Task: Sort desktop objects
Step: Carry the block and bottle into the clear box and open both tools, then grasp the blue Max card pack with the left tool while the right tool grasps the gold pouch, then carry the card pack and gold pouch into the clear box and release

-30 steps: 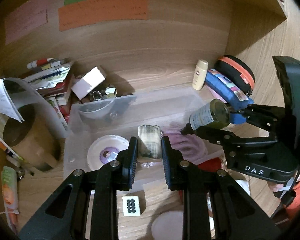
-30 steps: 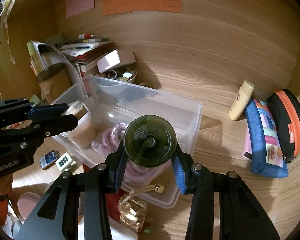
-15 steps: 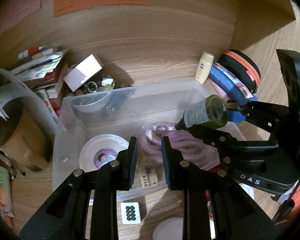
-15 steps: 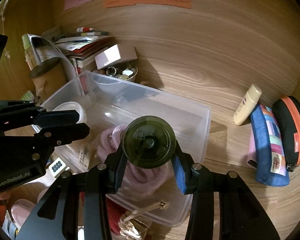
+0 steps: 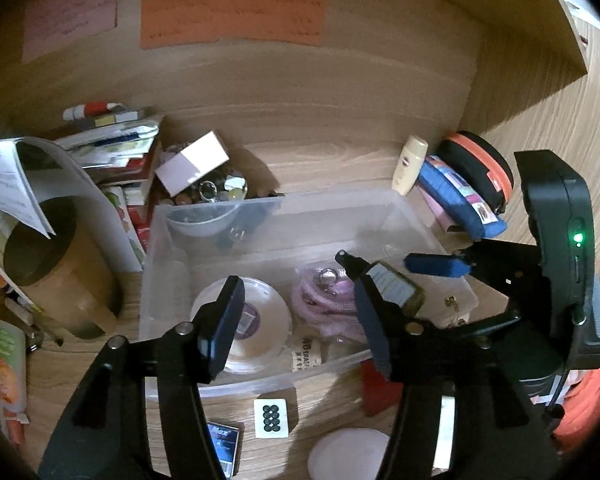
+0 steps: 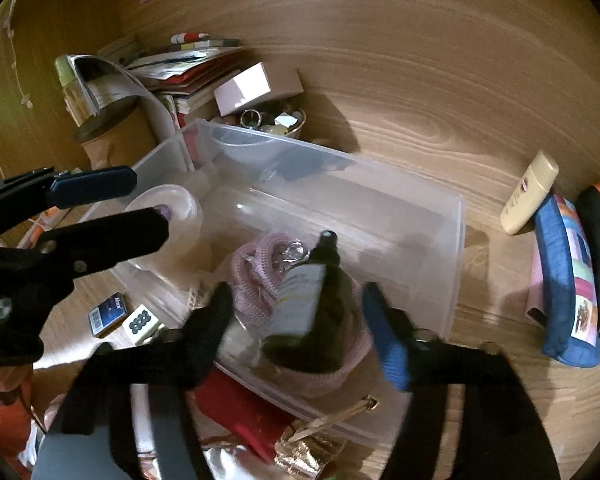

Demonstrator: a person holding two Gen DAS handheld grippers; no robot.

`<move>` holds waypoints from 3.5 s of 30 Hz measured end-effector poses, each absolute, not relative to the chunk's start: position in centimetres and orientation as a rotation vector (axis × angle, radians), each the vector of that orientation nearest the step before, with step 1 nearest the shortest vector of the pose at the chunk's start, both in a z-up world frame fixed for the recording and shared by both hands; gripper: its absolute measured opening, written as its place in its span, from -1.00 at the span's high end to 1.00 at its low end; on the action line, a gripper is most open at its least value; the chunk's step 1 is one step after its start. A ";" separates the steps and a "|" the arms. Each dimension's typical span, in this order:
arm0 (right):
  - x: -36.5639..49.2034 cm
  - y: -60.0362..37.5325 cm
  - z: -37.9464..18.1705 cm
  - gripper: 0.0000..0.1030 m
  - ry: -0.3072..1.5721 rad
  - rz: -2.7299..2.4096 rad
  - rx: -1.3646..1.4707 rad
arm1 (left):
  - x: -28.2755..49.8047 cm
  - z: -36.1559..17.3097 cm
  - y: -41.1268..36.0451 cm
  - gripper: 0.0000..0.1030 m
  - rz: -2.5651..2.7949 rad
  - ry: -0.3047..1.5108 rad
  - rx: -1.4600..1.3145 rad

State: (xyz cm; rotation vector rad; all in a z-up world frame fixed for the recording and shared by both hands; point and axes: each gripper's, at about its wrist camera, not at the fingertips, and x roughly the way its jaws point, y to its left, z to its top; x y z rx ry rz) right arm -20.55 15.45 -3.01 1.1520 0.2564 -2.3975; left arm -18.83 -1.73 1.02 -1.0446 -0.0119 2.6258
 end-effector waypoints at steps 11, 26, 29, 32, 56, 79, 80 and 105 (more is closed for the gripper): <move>-18.4 16.4 -0.3 -0.58 0.278 -2.499 1.088 | -16.9 2.7 -3.3 -0.39 2.668 -0.017 -1.038; -12.3 20.3 -0.5 -0.64 0.335 -2.563 1.065 | -10.9 0.6 -6.6 -0.43 2.792 0.042 -1.160; -11.3 20.4 -1.3 -0.64 0.379 -2.582 1.061 | -9.9 -0.2 -7.0 -0.44 2.798 0.047 -1.189; -11.0 20.2 -2.1 -0.64 0.384 -2.575 1.078 | -9.2 -1.0 -7.2 -0.58 2.815 0.082 -1.206; -14.7 16.0 -6.1 -0.63 0.247 -2.431 1.230 | -12.5 -7.8 -7.7 -0.37 2.657 0.189 -1.404; -14.1 15.4 -6.0 0.76 0.178 -2.379 1.153 | -13.0 -8.0 -8.8 0.48 2.749 0.131 -1.363; -14.0 15.4 -5.8 0.76 0.176 -2.383 1.142 | -12.8 -7.9 -8.9 0.48 2.752 0.127 -1.360; -13.4 18.0 1.7 0.76 0.068 -2.508 0.901 | -10.3 1.9 -5.8 0.48 2.850 0.129 -0.984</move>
